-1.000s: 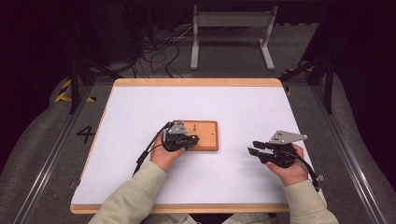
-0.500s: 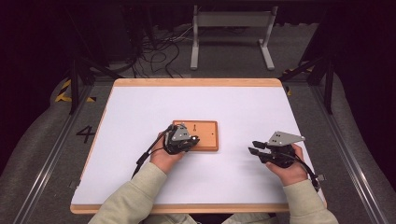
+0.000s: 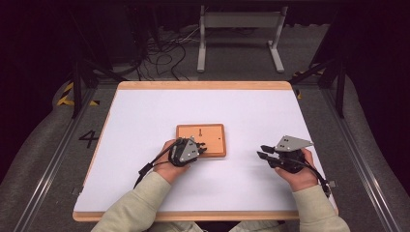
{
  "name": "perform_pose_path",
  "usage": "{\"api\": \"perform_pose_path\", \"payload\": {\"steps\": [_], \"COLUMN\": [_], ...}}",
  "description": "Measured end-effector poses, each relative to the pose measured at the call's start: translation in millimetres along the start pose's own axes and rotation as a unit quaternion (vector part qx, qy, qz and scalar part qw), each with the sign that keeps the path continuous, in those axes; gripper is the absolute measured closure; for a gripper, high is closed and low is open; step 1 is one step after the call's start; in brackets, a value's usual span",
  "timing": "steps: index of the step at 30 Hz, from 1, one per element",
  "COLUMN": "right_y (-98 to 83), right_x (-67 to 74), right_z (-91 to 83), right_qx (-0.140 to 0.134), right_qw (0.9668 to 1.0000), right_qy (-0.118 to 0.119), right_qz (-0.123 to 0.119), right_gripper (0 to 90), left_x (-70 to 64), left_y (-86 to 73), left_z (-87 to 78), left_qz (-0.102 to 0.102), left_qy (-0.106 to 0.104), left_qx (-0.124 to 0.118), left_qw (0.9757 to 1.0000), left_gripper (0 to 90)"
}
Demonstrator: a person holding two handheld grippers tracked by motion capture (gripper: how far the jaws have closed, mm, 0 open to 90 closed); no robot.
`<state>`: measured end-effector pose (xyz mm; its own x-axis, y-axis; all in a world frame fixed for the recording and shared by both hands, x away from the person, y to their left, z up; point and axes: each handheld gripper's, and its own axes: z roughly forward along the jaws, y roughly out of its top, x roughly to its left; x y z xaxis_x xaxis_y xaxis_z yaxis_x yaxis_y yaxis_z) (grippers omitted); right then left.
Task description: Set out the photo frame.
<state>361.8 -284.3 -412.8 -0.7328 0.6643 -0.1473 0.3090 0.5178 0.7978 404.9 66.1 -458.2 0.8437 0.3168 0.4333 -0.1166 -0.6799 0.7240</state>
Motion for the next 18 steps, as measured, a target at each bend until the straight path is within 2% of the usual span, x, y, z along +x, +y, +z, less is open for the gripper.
{"api": "perform_pose_path", "payload": {"steps": [2,7,9,11,12,14,16,18], "right_y": [2.4,5.0,6.9,11.7,11.7,20.6,24.1,30.8], "right_x": [1.0,2.0,1.6,2.5,2.5,3.1,2.9,1.9], "right_z": [1.1,3.5,6.5,11.0,11.0,17.2,19.8,26.5], "right_qx": [-0.002,-0.003,-0.004,-0.009,-0.009,-0.005,-0.002,-0.001], "right_qw": [1.0,1.0,0.9998,0.9988,0.9988,0.997,0.9967,0.9958], "right_qy": [0.003,0.008,0.016,0.032,0.032,0.045,0.047,0.055], "right_qz": [-0.005,-0.003,0.011,0.037,0.037,0.062,0.067,0.074], "right_gripper": [70.9,69.0,66.4,61.4,61.4,55.0,52.1,44.8], "left_x": [-3.4,-7.5,-10.1,-12.5,-12.5,-14.5,-16.4,-16.8], "left_y": [0.4,1.7,1.5,0.1,0.1,-0.2,-0.2,-0.2], "left_z": [-2.0,-3.3,-4.2,-5.3,-5.3,-6.0,-6.5,-7.4], "left_qz": [0.029,0.046,0.052,0.058,0.058,0.063,0.064,0.066], "left_qy": [0.006,0.016,0.018,0.022,0.022,0.024,0.025,0.024], "left_qx": [0.002,0.009,0.01,0.004,0.004,0.003,0.002,0.003], "left_qw": [0.9995,0.9988,0.9984,0.9981,0.9981,0.9977,0.9976,0.9975], "left_gripper": [79.5,79.8,80.1,81.3,81.8,82.3,82.9,83.3]}}
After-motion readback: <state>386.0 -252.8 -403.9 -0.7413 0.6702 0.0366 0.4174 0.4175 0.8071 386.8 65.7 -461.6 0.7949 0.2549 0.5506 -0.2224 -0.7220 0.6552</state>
